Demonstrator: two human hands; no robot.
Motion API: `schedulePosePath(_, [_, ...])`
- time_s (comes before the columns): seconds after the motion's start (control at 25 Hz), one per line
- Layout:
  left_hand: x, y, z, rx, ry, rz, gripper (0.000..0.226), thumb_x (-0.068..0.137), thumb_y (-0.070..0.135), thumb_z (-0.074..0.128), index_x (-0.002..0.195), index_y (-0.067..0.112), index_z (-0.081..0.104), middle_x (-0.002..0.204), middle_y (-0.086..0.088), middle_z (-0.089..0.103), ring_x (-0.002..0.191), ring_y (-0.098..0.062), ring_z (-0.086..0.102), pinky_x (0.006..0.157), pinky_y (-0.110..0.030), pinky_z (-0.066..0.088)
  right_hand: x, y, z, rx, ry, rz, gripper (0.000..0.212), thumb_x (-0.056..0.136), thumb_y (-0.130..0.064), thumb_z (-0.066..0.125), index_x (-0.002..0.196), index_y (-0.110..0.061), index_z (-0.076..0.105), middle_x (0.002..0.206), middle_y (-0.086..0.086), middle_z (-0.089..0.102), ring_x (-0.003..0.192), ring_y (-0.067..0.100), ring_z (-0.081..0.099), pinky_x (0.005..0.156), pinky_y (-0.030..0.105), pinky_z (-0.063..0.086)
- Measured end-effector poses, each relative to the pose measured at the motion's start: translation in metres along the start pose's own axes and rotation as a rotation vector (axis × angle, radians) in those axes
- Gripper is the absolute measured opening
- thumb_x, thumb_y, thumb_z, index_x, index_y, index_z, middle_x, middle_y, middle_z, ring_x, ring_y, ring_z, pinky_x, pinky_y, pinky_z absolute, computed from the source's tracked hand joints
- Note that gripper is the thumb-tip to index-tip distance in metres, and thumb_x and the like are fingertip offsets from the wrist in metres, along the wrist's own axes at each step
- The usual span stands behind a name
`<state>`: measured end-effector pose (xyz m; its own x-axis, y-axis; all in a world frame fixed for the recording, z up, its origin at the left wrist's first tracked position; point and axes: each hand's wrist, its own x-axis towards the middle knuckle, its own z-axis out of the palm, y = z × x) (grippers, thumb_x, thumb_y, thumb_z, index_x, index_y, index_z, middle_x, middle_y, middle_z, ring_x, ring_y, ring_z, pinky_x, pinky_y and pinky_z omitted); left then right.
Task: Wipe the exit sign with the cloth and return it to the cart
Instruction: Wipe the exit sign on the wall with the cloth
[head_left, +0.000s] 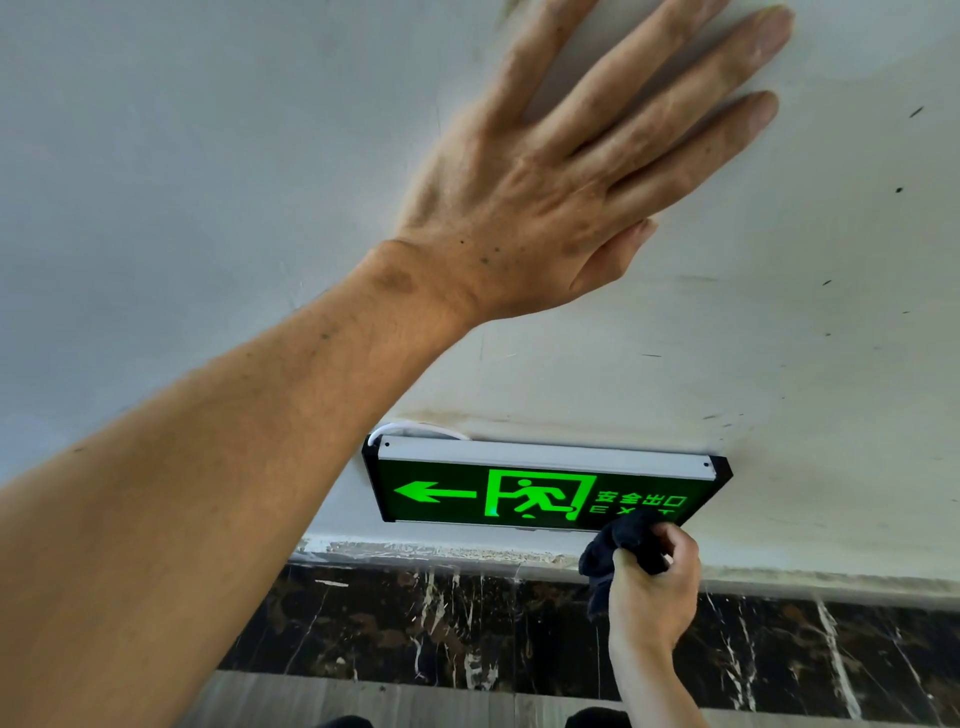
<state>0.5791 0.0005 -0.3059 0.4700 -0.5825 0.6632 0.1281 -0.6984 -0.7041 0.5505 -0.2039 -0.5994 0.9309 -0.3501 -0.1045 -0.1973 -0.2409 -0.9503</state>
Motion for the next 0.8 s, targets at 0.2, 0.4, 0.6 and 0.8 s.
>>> schedulePosePath(0.2, [0.000,0.001,0.000,-0.022,-0.006,0.000,0.055,0.101,0.032,0.038,0.155,0.021,0.036,0.157,-0.003,0.042,0.142,-0.029,0.043,0.110,-0.059,0.035,-0.006,-0.003,0.000,-0.079,-0.084,-0.066,0.045,0.072,0.003,0.071,0.099,-0.032,0.058,0.104,-0.003,0.060,0.091,0.019,0.057,0.068,0.021,0.041])
schedulePosePath(0.4, [0.001,0.000,-0.003,-0.020,-0.022,0.005,0.054,0.101,0.033,0.038,0.155,0.021,0.038,0.156,-0.003,0.043,0.141,-0.029,0.044,0.109,-0.059,0.036,-0.042,-0.007,0.031,-0.050,-0.171,-0.058,0.042,0.072,0.004,0.071,0.101,-0.025,0.061,0.106,0.000,0.064,0.094,0.021,0.060,0.078,0.029,0.046])
schedulePosePath(0.6, [0.001,0.000,-0.004,-0.032,-0.052,0.013,0.054,0.102,0.032,0.034,0.155,0.023,0.038,0.157,-0.002,0.043,0.141,-0.028,0.044,0.109,-0.058,0.037,-0.066,-0.009,0.054,-0.019,-0.199,-0.045,0.041,0.072,0.005,0.072,0.101,-0.022,0.062,0.108,0.000,0.064,0.093,0.018,0.060,0.071,0.015,0.042])
schedulePosePath(0.8, [-0.001,0.001,-0.006,-0.060,-0.054,0.037,0.053,0.102,0.032,0.034,0.154,0.024,0.040,0.155,-0.001,0.044,0.140,-0.026,0.045,0.109,-0.057,0.039,-0.091,-0.017,0.073,-0.042,-0.280,-0.098,0.046,0.069,0.006,0.072,0.094,-0.029,0.058,0.102,-0.004,0.062,0.090,0.015,0.060,0.076,0.023,0.048])
